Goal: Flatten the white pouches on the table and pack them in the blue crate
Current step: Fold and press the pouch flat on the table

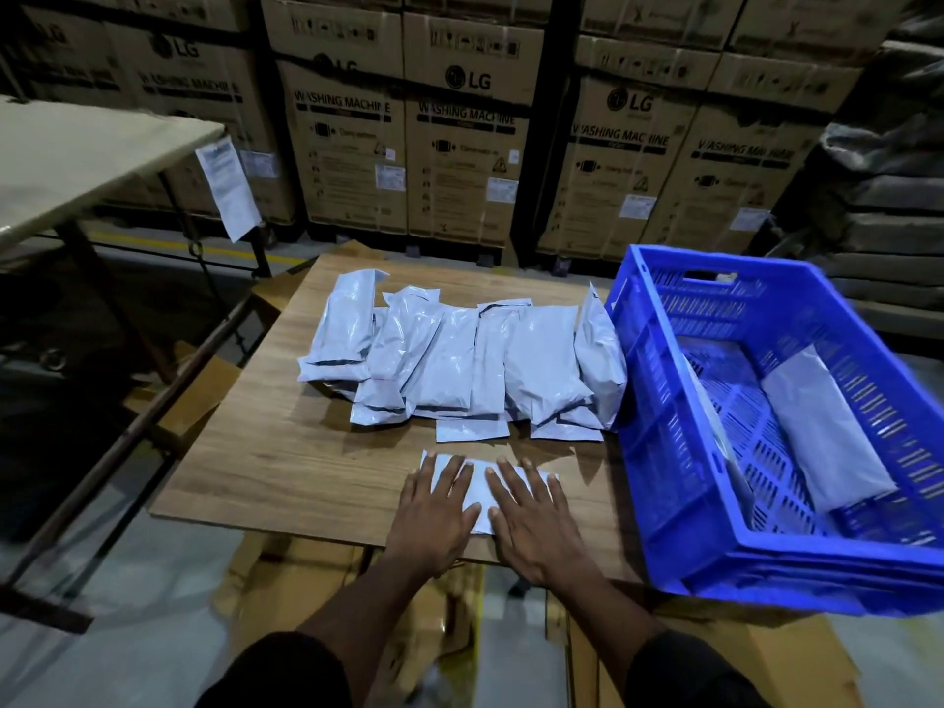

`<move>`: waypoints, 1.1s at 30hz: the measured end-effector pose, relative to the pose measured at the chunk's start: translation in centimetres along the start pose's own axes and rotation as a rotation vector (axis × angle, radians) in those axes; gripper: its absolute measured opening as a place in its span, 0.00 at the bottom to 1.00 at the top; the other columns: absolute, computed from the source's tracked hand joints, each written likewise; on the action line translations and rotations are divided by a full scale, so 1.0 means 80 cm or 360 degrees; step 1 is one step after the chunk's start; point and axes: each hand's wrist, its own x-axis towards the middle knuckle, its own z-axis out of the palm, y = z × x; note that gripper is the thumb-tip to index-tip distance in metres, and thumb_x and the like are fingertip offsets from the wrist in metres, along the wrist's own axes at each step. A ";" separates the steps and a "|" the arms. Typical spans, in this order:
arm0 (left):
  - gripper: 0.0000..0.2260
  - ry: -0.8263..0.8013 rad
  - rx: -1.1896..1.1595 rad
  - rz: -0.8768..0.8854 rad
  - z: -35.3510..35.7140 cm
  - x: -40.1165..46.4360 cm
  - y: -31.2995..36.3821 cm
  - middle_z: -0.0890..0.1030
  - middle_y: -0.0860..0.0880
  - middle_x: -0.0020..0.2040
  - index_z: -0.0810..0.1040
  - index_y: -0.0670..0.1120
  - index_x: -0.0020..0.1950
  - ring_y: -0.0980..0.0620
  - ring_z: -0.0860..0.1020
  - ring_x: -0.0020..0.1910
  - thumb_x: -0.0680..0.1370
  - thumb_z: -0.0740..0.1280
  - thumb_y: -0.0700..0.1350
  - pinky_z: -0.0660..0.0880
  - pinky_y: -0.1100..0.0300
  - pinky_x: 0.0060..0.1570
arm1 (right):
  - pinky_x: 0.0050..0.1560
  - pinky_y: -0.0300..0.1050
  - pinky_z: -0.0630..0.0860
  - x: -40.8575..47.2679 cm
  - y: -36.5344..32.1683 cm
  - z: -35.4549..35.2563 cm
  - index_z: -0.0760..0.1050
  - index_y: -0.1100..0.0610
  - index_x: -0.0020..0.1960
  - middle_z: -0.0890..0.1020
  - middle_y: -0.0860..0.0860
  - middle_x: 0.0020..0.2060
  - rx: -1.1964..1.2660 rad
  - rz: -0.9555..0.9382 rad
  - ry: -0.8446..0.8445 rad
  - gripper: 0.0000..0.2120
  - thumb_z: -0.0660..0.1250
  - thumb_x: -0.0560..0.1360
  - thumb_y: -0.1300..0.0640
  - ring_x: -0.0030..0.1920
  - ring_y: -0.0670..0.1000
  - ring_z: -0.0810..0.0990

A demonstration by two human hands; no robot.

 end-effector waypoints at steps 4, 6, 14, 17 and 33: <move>0.27 -0.0032 0.0022 -0.0044 0.005 0.001 0.000 0.75 0.44 0.73 0.75 0.45 0.73 0.33 0.71 0.72 0.81 0.52 0.58 0.74 0.38 0.61 | 0.76 0.63 0.52 0.003 -0.005 -0.001 0.63 0.50 0.78 0.62 0.49 0.78 0.0003 0.0039 -0.0023 0.28 0.47 0.82 0.43 0.79 0.58 0.57; 0.27 -0.0057 0.0015 -0.0043 0.004 0.001 -0.001 0.74 0.44 0.74 0.74 0.46 0.74 0.32 0.70 0.72 0.81 0.52 0.58 0.74 0.37 0.61 | 0.76 0.61 0.47 0.004 -0.005 0.000 0.63 0.50 0.78 0.63 0.49 0.78 -0.0019 0.0047 -0.0029 0.28 0.47 0.82 0.43 0.79 0.58 0.57; 0.26 -0.0082 -0.0013 -0.0081 0.006 0.001 -0.009 0.71 0.48 0.77 0.70 0.56 0.76 0.34 0.71 0.72 0.81 0.52 0.64 0.73 0.36 0.62 | 0.77 0.57 0.44 0.000 0.013 -0.004 0.55 0.50 0.81 0.55 0.48 0.80 -0.0047 -0.0085 -0.0079 0.30 0.41 0.83 0.38 0.80 0.59 0.49; 0.26 -0.0067 -0.0049 -0.0119 0.006 0.000 -0.007 0.71 0.49 0.77 0.71 0.56 0.75 0.34 0.72 0.71 0.81 0.52 0.63 0.74 0.35 0.60 | 0.76 0.58 0.47 -0.003 0.011 -0.003 0.56 0.52 0.80 0.57 0.48 0.80 -0.0031 -0.0076 -0.0068 0.31 0.41 0.83 0.37 0.80 0.60 0.51; 0.29 -0.0113 -0.0173 -0.0095 0.013 -0.004 -0.021 0.64 0.47 0.80 0.66 0.53 0.79 0.41 0.63 0.78 0.84 0.43 0.64 0.53 0.42 0.70 | 0.71 0.65 0.65 -0.014 0.030 -0.009 0.71 0.51 0.67 0.69 0.54 0.73 -0.0214 -0.0412 0.0082 0.20 0.55 0.81 0.41 0.77 0.60 0.61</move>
